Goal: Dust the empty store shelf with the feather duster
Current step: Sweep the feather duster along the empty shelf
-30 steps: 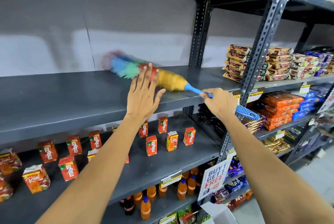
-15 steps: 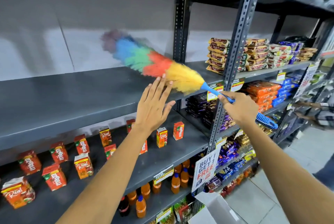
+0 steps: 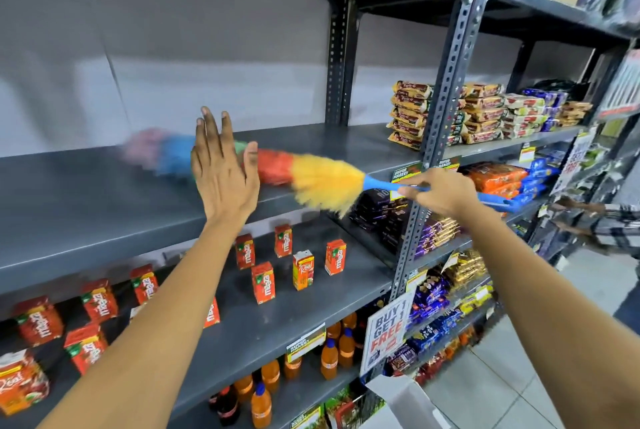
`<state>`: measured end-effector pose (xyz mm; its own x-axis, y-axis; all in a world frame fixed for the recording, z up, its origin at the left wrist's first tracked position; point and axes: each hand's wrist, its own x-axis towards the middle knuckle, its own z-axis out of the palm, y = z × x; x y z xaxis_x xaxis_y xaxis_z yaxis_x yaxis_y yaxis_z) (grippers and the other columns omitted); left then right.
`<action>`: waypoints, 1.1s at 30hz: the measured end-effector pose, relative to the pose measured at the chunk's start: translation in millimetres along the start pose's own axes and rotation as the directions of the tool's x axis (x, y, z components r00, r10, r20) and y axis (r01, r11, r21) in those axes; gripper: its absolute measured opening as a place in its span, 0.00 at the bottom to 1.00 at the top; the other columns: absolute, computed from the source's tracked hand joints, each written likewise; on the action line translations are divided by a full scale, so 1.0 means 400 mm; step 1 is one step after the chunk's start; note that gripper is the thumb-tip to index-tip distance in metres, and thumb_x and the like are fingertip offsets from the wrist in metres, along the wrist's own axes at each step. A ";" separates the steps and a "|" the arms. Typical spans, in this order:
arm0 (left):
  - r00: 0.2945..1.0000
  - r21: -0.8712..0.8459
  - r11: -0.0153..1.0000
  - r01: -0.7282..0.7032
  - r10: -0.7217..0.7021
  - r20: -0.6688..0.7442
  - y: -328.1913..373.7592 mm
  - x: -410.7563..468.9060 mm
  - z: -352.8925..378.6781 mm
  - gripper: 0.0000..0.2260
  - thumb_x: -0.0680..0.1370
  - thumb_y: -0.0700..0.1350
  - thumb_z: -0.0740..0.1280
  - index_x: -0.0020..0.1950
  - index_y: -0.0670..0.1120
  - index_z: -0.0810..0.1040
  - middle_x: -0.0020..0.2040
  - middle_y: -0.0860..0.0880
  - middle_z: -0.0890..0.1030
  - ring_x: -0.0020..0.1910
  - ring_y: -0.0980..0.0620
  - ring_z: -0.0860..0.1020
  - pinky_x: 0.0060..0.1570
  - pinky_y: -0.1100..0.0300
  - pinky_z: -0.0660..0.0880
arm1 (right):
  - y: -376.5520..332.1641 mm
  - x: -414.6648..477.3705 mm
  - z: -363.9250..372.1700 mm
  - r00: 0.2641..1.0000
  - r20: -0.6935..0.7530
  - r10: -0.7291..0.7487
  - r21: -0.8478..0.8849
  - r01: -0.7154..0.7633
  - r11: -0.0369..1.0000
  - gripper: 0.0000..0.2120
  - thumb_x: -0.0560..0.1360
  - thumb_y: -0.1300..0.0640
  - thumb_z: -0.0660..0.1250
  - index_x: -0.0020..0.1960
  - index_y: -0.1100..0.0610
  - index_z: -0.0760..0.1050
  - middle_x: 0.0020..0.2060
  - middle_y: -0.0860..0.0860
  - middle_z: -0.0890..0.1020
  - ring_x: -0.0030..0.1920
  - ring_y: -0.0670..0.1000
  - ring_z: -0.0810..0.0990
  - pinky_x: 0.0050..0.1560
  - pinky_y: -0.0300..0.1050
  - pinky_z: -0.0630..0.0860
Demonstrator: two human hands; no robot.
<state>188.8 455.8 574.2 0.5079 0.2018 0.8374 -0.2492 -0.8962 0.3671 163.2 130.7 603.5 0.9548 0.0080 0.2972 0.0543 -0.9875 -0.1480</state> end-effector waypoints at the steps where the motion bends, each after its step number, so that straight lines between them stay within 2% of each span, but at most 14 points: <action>1: 1.000 -0.006 1.000 0.012 -0.012 0.002 0.000 -0.001 0.000 0.27 0.81 0.55 0.48 0.77 0.43 0.53 0.77 0.40 0.51 0.75 0.43 0.50 0.70 0.47 0.51 | 0.021 0.011 -0.017 0.999 -0.021 0.038 -0.052 -0.039 0.998 0.16 0.76 0.40 0.62 0.60 0.41 0.79 0.43 0.54 0.84 0.48 0.58 0.81 0.46 0.46 0.76; 3: 0.998 -0.031 0.997 0.069 -0.069 0.000 -0.001 0.003 -0.001 0.27 0.81 0.55 0.49 0.77 0.43 0.53 0.77 0.41 0.50 0.75 0.44 0.49 0.70 0.45 0.51 | 0.046 0.031 -0.050 0.990 -0.102 0.096 -0.142 -0.110 0.984 0.16 0.76 0.43 0.63 0.61 0.45 0.79 0.41 0.57 0.82 0.47 0.61 0.81 0.45 0.48 0.76; 5: 0.994 -0.046 0.993 0.110 -0.110 0.007 0.000 0.006 -0.002 0.27 0.81 0.57 0.48 0.77 0.43 0.53 0.77 0.42 0.49 0.75 0.45 0.48 0.70 0.45 0.50 | 0.046 0.053 -0.066 0.964 -0.238 0.122 -0.192 -0.169 0.967 0.16 0.77 0.46 0.62 0.60 0.50 0.80 0.42 0.60 0.83 0.46 0.62 0.81 0.41 0.47 0.72; 8: 0.996 -0.003 0.998 0.070 -0.070 0.052 0.004 0.003 0.002 0.28 0.81 0.58 0.48 0.77 0.43 0.53 0.77 0.42 0.48 0.75 0.45 0.46 0.71 0.46 0.49 | 0.003 0.074 -0.060 0.922 -0.367 0.124 -0.186 -0.204 0.961 0.16 0.77 0.48 0.62 0.57 0.54 0.82 0.41 0.61 0.83 0.43 0.63 0.81 0.38 0.45 0.69; 11: 0.998 0.059 0.998 0.010 -0.014 0.068 0.006 0.002 0.005 0.29 0.81 0.59 0.46 0.77 0.43 0.53 0.77 0.42 0.48 0.75 0.45 0.47 0.71 0.47 0.49 | -0.038 0.067 -0.027 0.958 -0.255 0.134 0.007 -0.136 0.991 0.14 0.76 0.47 0.62 0.58 0.47 0.81 0.43 0.59 0.84 0.45 0.62 0.82 0.41 0.47 0.72; 14: 0.999 0.082 0.997 -0.006 0.002 0.038 0.004 0.003 0.004 0.29 0.80 0.59 0.46 0.77 0.43 0.53 0.77 0.41 0.50 0.75 0.45 0.48 0.71 0.47 0.49 | -0.095 0.053 0.011 0.995 -0.103 0.002 0.229 0.022 0.973 0.12 0.76 0.45 0.63 0.56 0.42 0.82 0.43 0.52 0.85 0.46 0.57 0.82 0.39 0.44 0.69; 17: 0.997 0.091 0.994 -0.056 0.052 0.051 0.005 0.001 0.000 0.30 0.80 0.59 0.46 0.77 0.44 0.52 0.77 0.41 0.50 0.75 0.46 0.47 0.71 0.49 0.46 | -0.156 0.058 0.035 0.992 -0.003 -0.128 0.287 0.124 0.950 0.12 0.74 0.42 0.66 0.55 0.41 0.81 0.39 0.46 0.84 0.45 0.51 0.82 0.43 0.47 0.74; 19: 0.986 0.126 0.981 -0.146 0.134 0.098 0.006 0.001 -0.001 0.30 0.80 0.60 0.44 0.77 0.43 0.53 0.77 0.41 0.51 0.75 0.45 0.49 0.70 0.50 0.47 | -0.160 0.075 0.041 0.990 0.041 -0.136 0.291 0.119 0.949 0.13 0.73 0.41 0.67 0.56 0.42 0.82 0.36 0.46 0.83 0.44 0.51 0.82 0.47 0.48 0.76; 21: 0.956 0.193 0.943 -0.271 0.241 0.164 -0.006 0.002 -0.005 0.31 0.80 0.61 0.42 0.76 0.42 0.56 0.76 0.40 0.54 0.75 0.44 0.51 0.70 0.50 0.47 | -0.135 0.098 0.037 0.995 0.040 -0.093 0.214 0.082 0.973 0.14 0.74 0.40 0.65 0.56 0.42 0.81 0.39 0.48 0.84 0.48 0.53 0.82 0.46 0.46 0.73; 23: 0.922 0.242 0.900 -0.363 0.310 0.231 -0.026 0.003 -0.014 0.32 0.80 0.62 0.41 0.75 0.42 0.59 0.76 0.40 0.56 0.74 0.43 0.53 0.70 0.49 0.49 | -0.111 0.117 0.023 1.000 -0.027 -0.013 0.064 0.015 0.998 0.14 0.75 0.41 0.64 0.58 0.42 0.80 0.46 0.53 0.85 0.52 0.57 0.81 0.47 0.47 0.73; 26: 0.928 0.304 0.885 -0.353 0.289 0.237 -0.047 0.005 -0.033 0.31 0.80 0.61 0.43 0.74 0.42 0.61 0.75 0.39 0.58 0.74 0.42 0.57 0.70 0.49 0.53 | -0.123 0.136 0.007 0.975 -0.222 0.002 -0.086 -0.021 0.996 0.14 0.77 0.47 0.62 0.59 0.46 0.80 0.48 0.59 0.84 0.49 0.62 0.81 0.42 0.47 0.71; 29: 0.952 0.323 0.903 -0.283 0.225 0.207 -0.060 0.013 -0.054 0.30 0.80 0.60 0.47 0.74 0.42 0.61 0.75 0.39 0.59 0.74 0.42 0.57 0.70 0.50 0.53 | -0.167 0.143 0.012 0.969 -0.240 -0.056 -0.033 0.050 0.998 0.14 0.76 0.46 0.63 0.59 0.45 0.80 0.46 0.58 0.84 0.48 0.62 0.81 0.41 0.46 0.70; 33: 0.963 0.329 0.910 -0.253 0.203 0.179 -0.085 0.020 -0.087 0.29 0.80 0.59 0.47 0.76 0.43 0.57 0.76 0.40 0.55 0.75 0.44 0.53 0.71 0.54 0.45 | -0.292 0.131 0.033 0.962 -0.142 -0.233 0.119 0.250 0.961 0.14 0.75 0.40 0.64 0.57 0.40 0.80 0.51 0.48 0.84 0.53 0.56 0.80 0.44 0.44 0.69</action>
<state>172.8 501.6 582.4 0.5860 -0.0585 0.8082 -0.0843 -0.9964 -0.0110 210.7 248.5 624.0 0.8645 0.2150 0.4543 0.3254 -0.9283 -0.1798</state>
